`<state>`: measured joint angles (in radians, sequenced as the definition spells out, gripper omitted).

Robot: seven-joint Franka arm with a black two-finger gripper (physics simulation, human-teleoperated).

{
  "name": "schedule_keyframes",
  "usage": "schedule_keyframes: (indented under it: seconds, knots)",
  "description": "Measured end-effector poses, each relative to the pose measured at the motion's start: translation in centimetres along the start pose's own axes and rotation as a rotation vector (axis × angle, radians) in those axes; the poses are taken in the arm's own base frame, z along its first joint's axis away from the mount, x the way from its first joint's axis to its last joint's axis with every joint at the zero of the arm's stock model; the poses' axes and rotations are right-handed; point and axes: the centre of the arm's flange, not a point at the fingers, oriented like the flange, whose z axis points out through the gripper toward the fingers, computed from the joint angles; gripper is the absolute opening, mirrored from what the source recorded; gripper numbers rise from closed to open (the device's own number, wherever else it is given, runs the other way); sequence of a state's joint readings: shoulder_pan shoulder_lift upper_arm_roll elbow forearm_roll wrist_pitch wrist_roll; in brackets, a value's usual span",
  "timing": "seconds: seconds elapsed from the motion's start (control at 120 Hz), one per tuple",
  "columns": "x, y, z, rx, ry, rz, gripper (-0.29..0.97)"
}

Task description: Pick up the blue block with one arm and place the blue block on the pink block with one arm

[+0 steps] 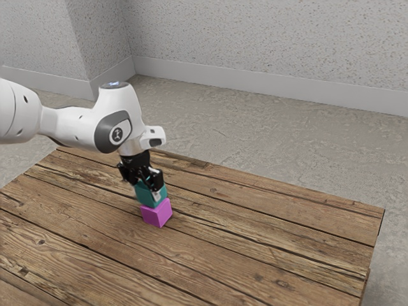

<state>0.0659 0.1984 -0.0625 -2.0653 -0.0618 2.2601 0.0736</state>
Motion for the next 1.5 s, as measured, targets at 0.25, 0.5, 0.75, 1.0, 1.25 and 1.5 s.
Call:
schedule_keyframes:
  seconds: [0.25, 0.5, 0.75, 1.0, 1.25, 1.5]
  knots:
    - [0.2, 0.9, -0.2, -0.029, 0.026, -0.027, 0.36]
    - [-0.8, 0.5, 0.3, -0.014, 0.003, -0.040, 0.36]
    - [-1.1, 0.3, -0.1, 0.000, -0.002, -0.045, 0.36]
    - [-1.0, 0.1, 0.2, 0.005, -0.009, -0.051, 0.36]
    - [-0.8, 0.1, 0.3, 0.005, -0.008, -0.055, 0.36]
    - [-0.6, 0.1, 0.2, 0.006, -0.005, -0.056, 0.36]
